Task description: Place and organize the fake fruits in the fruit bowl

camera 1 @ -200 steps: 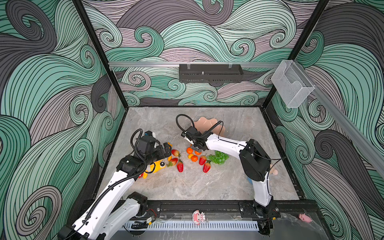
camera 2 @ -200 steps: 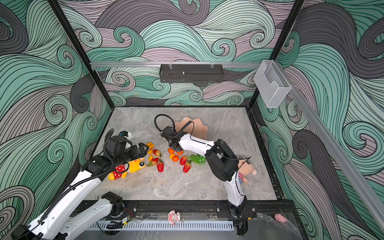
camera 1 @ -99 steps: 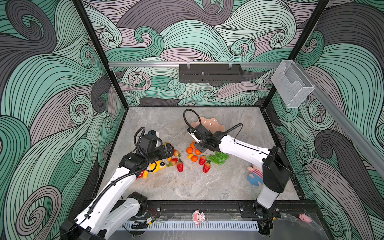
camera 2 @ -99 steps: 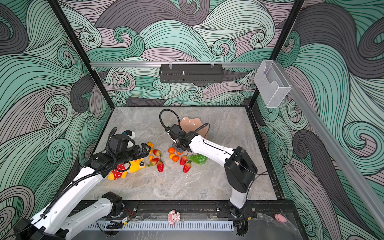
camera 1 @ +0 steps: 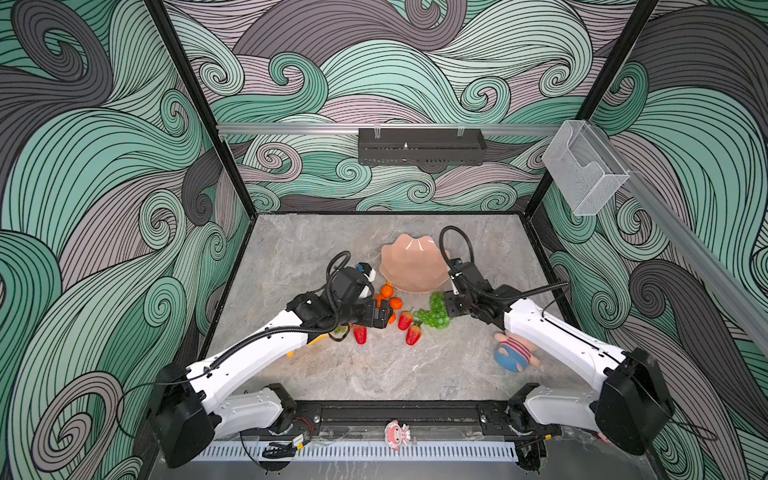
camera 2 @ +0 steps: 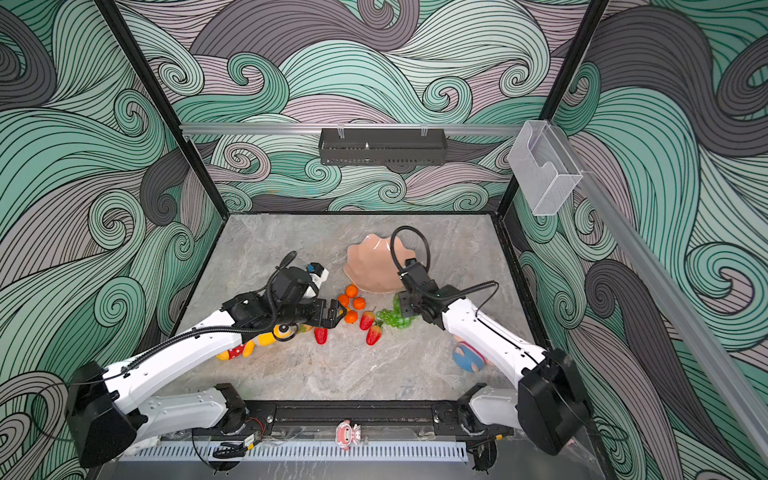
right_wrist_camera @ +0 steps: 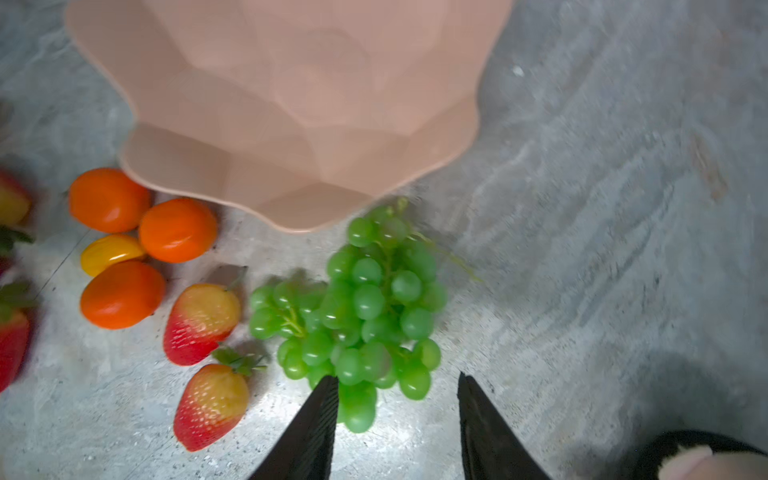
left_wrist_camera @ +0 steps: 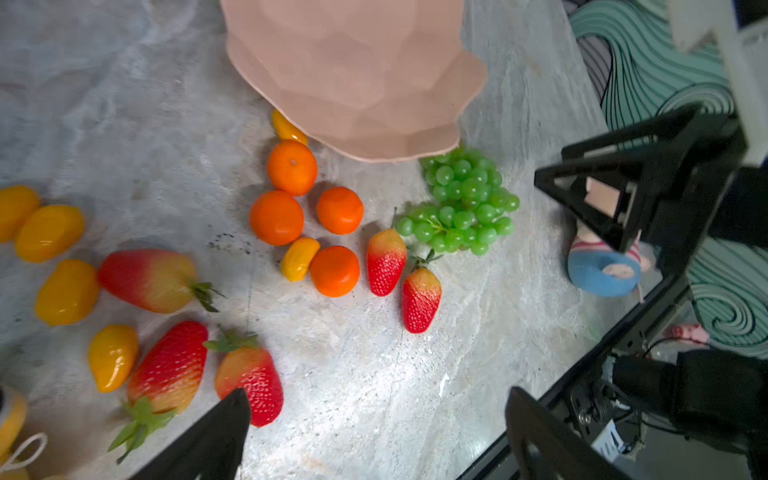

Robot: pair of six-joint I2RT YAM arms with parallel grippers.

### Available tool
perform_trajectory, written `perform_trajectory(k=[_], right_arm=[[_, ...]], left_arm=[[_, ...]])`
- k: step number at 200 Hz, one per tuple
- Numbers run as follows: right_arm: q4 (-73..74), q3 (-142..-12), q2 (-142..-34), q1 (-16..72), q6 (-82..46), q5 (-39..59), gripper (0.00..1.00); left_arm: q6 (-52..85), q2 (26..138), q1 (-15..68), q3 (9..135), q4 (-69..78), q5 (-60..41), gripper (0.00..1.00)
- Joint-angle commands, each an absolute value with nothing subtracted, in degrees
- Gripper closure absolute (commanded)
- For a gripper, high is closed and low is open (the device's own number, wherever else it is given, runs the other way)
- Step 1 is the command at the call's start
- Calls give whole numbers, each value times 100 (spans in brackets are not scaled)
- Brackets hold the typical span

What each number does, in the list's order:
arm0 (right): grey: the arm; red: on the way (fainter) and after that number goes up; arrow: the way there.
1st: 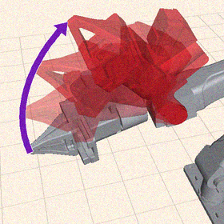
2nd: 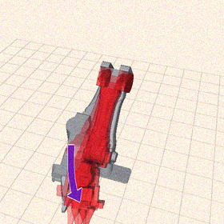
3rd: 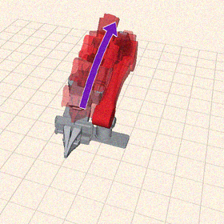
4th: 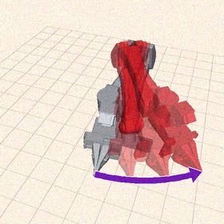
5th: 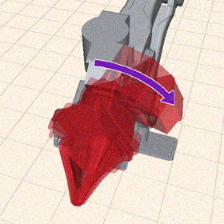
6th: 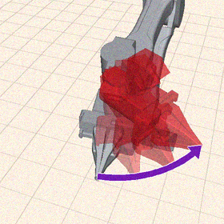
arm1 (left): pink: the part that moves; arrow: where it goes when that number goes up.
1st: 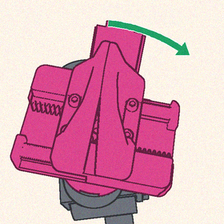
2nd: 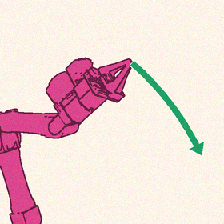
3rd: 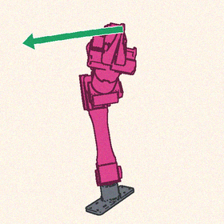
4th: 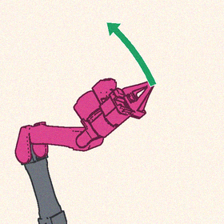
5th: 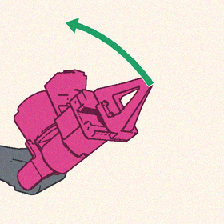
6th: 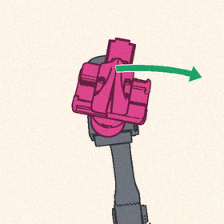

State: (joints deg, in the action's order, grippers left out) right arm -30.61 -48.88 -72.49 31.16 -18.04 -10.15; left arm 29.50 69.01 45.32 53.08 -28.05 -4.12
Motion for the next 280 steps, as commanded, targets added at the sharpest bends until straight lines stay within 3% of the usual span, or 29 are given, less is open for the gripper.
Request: perform_trajectory(k=[1,21,84,201,280], right_arm=[[-2893,-4746,-7140,2729,-2223,-221,48],[-2754,-4778,-7307,2533,-2182,104,40],[-2396,-5061,-8230,2534,-2152,383,1],[-2327,-5779,-9711,2737,-2386,-562,1],[-2753,-5458,-9370,2717,-2859,-1505,9]], left_arm=[[2868,7299,4950,5770,-2394,-183,1],[2885,7694,5194,6062,-2359,-167,1],[3033,7968,5278,6258,-2193,-53,1],[3024,7955,5268,6223,-2362,202,1],[2920,8022,5273,6282,-2413,-25,1]])
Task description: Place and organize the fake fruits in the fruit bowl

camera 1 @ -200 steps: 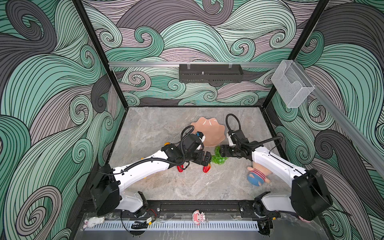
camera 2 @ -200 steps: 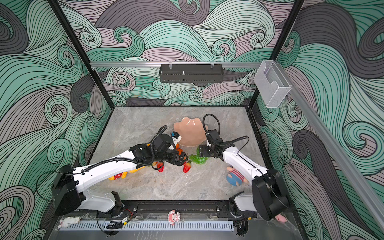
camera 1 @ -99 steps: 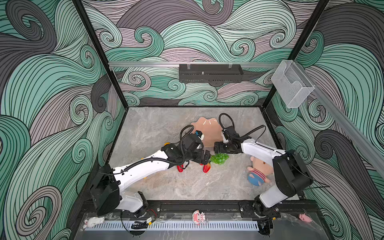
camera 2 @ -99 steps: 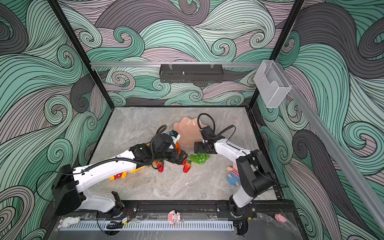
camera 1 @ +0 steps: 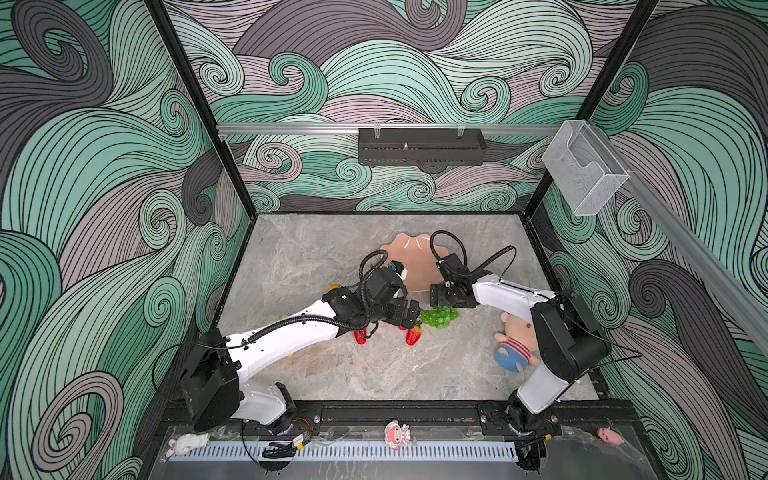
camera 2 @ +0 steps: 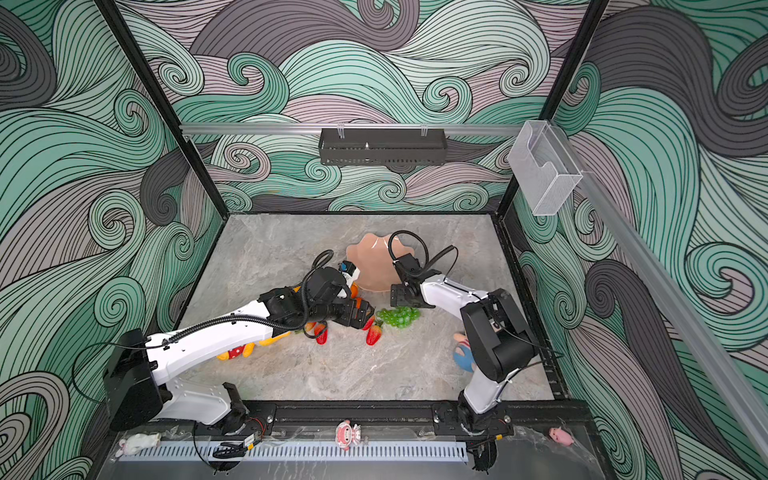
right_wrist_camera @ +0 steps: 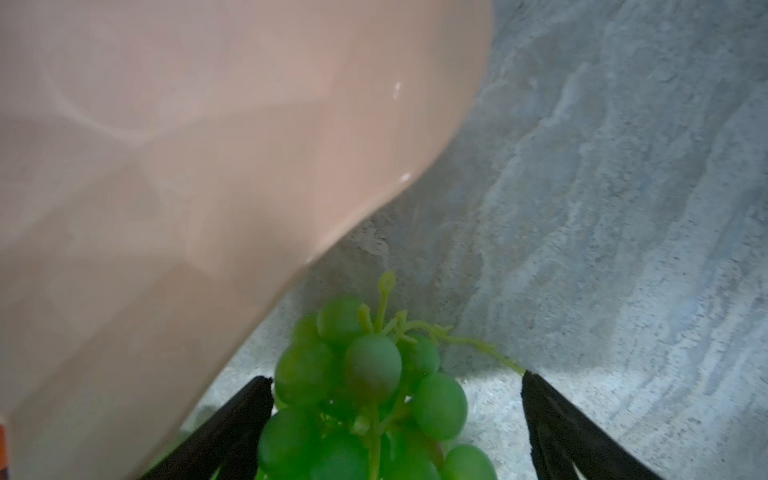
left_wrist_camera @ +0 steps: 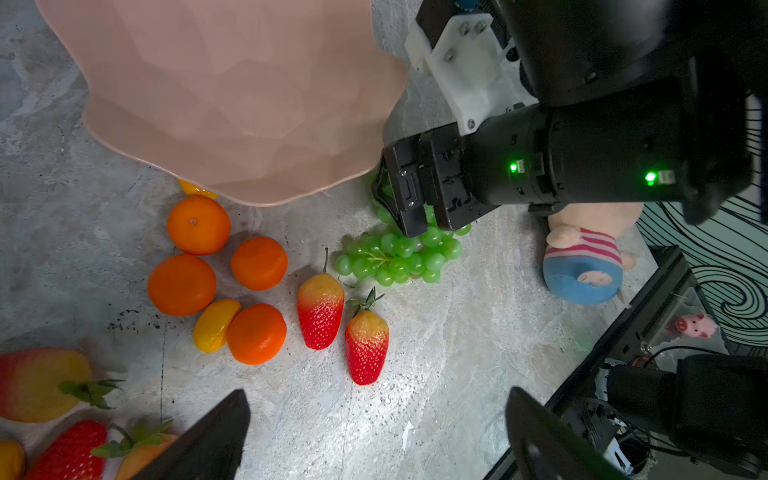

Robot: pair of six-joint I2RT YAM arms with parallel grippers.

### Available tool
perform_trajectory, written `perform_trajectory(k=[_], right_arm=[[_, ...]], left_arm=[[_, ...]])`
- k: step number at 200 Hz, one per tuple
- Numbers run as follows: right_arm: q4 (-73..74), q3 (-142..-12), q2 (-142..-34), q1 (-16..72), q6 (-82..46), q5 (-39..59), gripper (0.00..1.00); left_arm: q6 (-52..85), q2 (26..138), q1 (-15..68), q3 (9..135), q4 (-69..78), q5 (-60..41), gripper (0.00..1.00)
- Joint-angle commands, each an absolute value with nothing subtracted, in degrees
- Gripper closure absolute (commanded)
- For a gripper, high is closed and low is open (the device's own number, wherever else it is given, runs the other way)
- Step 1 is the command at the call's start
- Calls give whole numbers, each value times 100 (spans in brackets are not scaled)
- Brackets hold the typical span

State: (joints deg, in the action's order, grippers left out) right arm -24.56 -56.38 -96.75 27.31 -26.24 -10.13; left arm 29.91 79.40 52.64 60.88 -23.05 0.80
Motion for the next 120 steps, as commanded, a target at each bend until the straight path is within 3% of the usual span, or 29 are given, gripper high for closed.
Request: perform_trajectory(k=[1,65,120], right_arm=[[-2752,-5449,-9356,2716,-2862,-1513,9],[-2972,-4790,-8622,2650,-2990,-1471,17],[-2876,-4260,-7468,2455,-3035,-940,17]], left_arm=[[2915,8023,5273,6283,-2419,-30,1],[2800,8285,5300,6459,-2462,-325,1],[2491,8593,5547,6786,-2540,-469,1]])
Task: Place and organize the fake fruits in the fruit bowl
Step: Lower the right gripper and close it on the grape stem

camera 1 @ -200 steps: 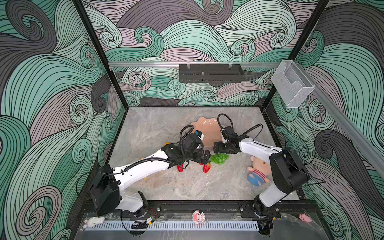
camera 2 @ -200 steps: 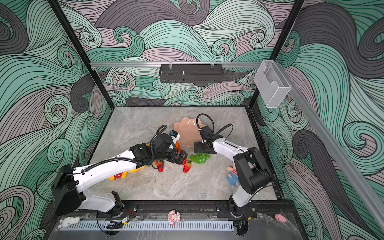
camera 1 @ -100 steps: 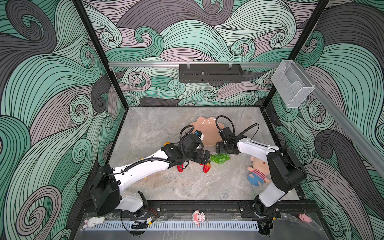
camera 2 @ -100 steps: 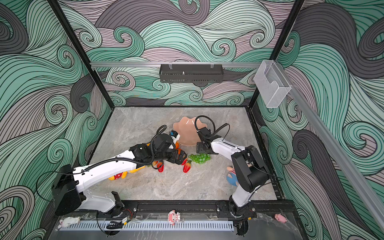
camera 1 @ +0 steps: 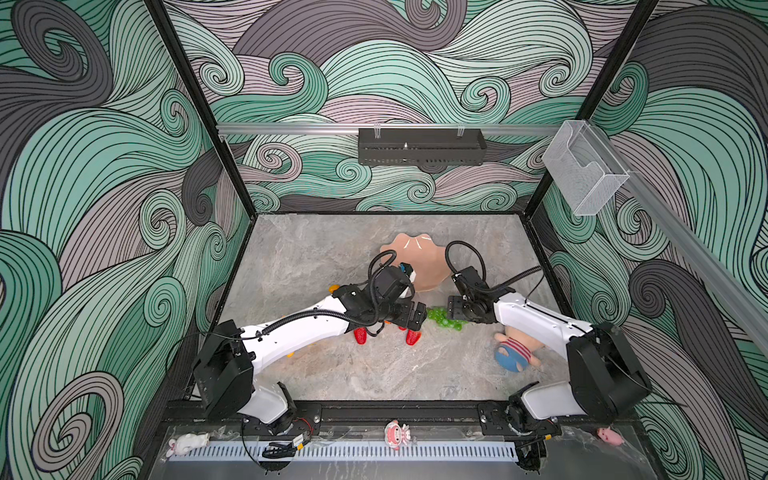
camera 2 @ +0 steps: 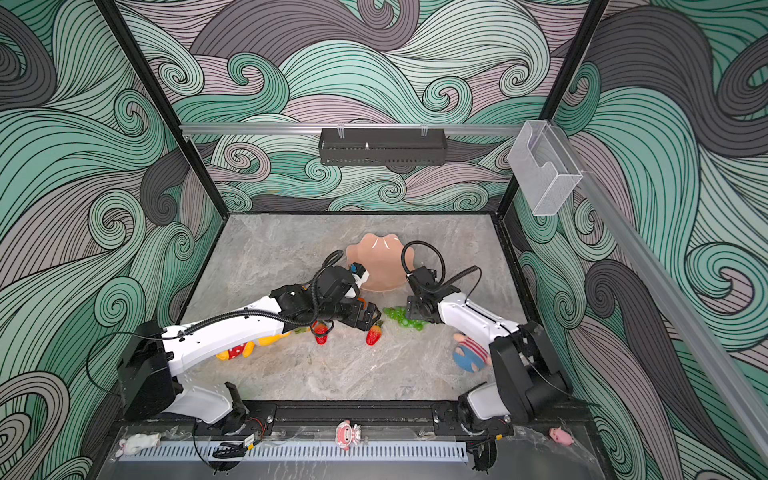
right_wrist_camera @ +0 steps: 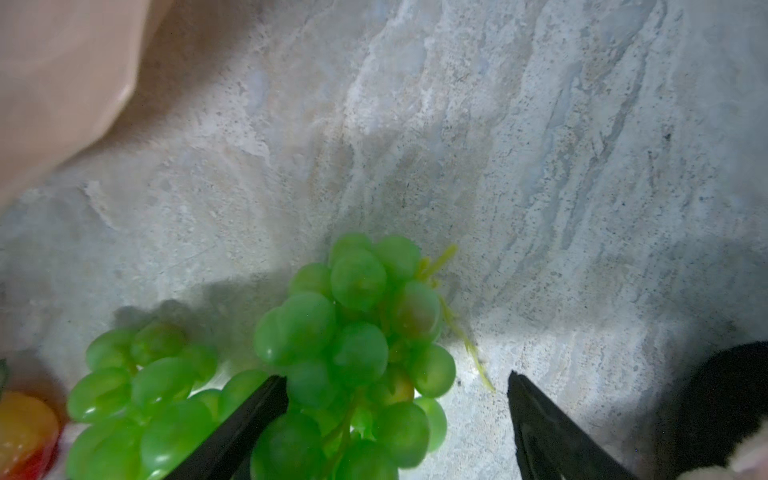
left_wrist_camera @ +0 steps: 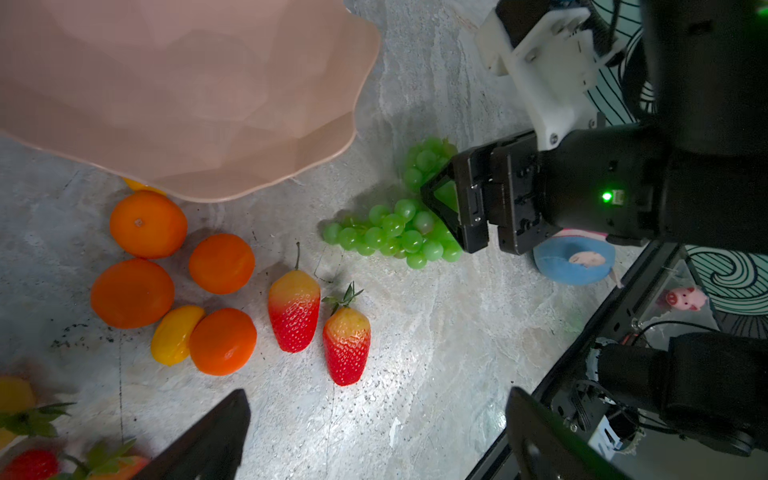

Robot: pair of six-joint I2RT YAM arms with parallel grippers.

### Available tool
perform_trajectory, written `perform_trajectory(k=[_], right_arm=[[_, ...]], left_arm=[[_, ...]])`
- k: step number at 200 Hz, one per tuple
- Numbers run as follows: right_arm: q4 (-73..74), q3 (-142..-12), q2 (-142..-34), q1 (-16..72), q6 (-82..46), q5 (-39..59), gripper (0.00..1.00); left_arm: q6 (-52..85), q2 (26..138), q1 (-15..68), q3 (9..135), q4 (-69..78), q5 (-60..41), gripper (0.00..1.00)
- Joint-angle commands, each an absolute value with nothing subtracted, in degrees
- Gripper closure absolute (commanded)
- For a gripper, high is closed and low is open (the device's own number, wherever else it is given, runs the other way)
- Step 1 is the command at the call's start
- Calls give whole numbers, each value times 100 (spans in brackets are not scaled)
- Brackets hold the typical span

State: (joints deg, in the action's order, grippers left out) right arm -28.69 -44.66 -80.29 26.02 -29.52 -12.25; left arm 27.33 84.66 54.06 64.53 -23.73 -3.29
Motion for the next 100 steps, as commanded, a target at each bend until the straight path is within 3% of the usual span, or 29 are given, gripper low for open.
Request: perform_trajectory(k=[1,44,62,100], right_arm=[[-2871,-4244,-7434,2445,-3033,-923,17],[-2704,-3681,-6377,1765,-3032,-93,31],[-2695,-3576,-6369,1278,-3029,385,41],[-2946,-3690,-6728,857,-2795,810,53]], left_arm=[[2485,8603,5551,6795,-2540,-467,1],[2240,8814,5786,7072,-2460,-584,1],[2133,8962,5932,7223,-2460,-653,1],[2035,9242,6303,7491,-2522,-550,1]])
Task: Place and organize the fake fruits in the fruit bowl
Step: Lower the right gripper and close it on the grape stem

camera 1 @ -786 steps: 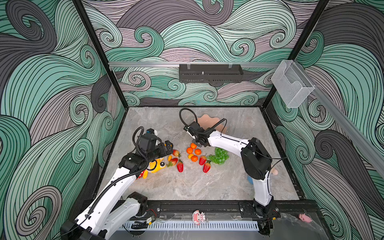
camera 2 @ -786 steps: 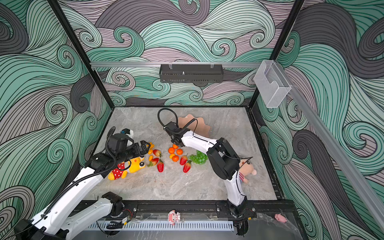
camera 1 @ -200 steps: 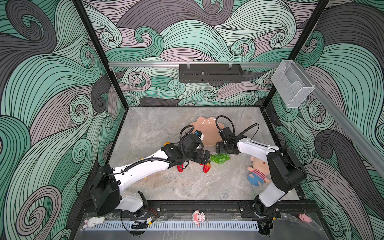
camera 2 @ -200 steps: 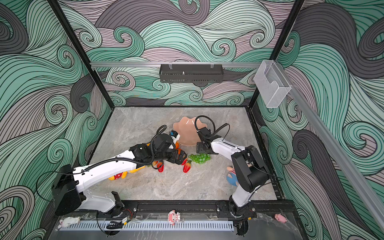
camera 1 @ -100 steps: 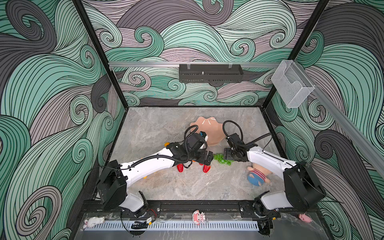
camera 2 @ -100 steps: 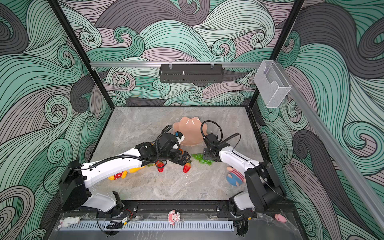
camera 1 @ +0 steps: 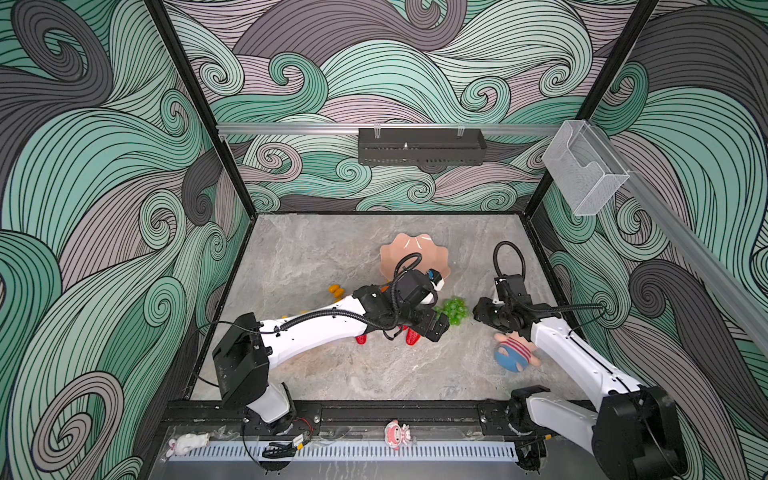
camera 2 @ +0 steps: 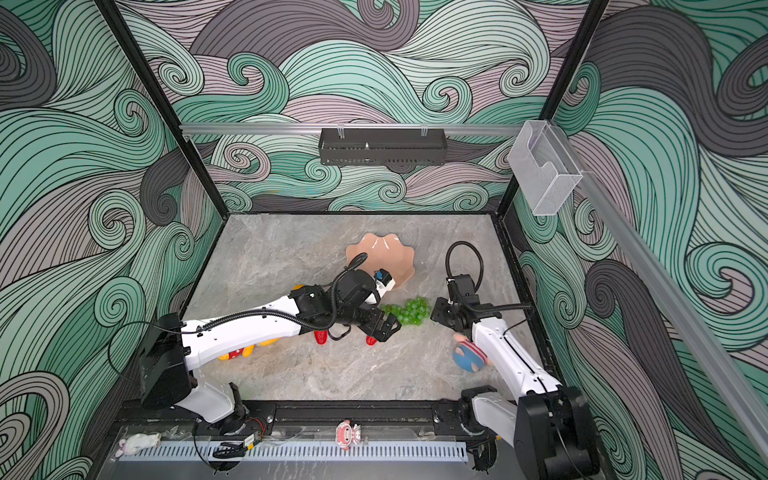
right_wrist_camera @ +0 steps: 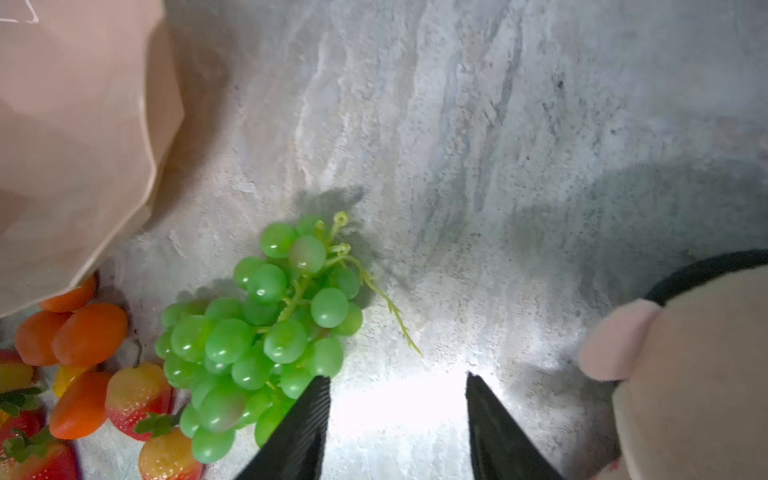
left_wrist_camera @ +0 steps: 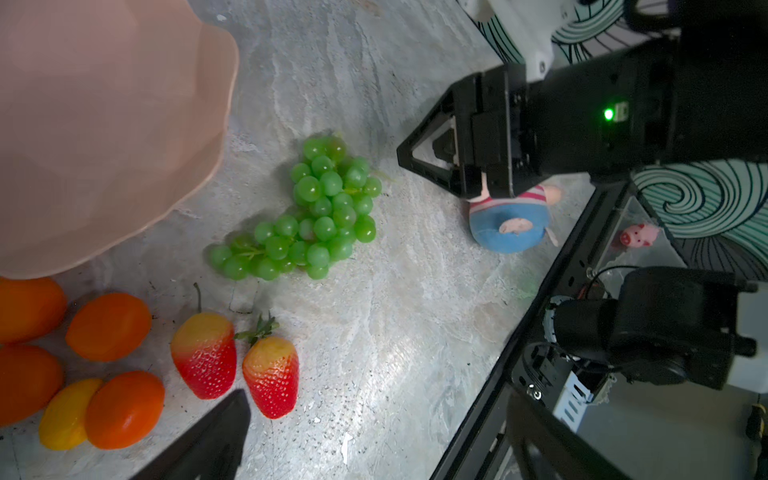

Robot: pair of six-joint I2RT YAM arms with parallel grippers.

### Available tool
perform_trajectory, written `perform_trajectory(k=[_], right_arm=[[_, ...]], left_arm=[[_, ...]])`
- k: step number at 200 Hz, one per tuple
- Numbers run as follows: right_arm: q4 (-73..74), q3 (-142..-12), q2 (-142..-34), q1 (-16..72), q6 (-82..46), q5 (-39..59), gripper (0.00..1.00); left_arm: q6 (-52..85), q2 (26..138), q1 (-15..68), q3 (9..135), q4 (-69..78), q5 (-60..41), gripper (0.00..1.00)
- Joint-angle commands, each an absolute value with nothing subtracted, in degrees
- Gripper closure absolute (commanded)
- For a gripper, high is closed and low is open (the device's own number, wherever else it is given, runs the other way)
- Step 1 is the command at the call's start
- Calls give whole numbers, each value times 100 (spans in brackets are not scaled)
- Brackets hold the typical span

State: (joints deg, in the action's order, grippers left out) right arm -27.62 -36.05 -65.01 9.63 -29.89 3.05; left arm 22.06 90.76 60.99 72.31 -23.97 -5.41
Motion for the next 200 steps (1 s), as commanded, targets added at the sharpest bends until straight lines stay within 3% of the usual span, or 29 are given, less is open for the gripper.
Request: perform_trajectory(k=[1,60,200], right_arm=[[-2945,-3695,-6734,855,-2786,818,53],[-3073,-3844,-7162,697,-2433,907,60],[-2943,-4310,-8380,633,-2101,1102,60]], left_arm=[[2037,9249,6311,7494,-2522,-552,1],[2174,9443,6458,7635,-2402,-507,2],[2049,9392,6473,7865,-2381,-313,1]])
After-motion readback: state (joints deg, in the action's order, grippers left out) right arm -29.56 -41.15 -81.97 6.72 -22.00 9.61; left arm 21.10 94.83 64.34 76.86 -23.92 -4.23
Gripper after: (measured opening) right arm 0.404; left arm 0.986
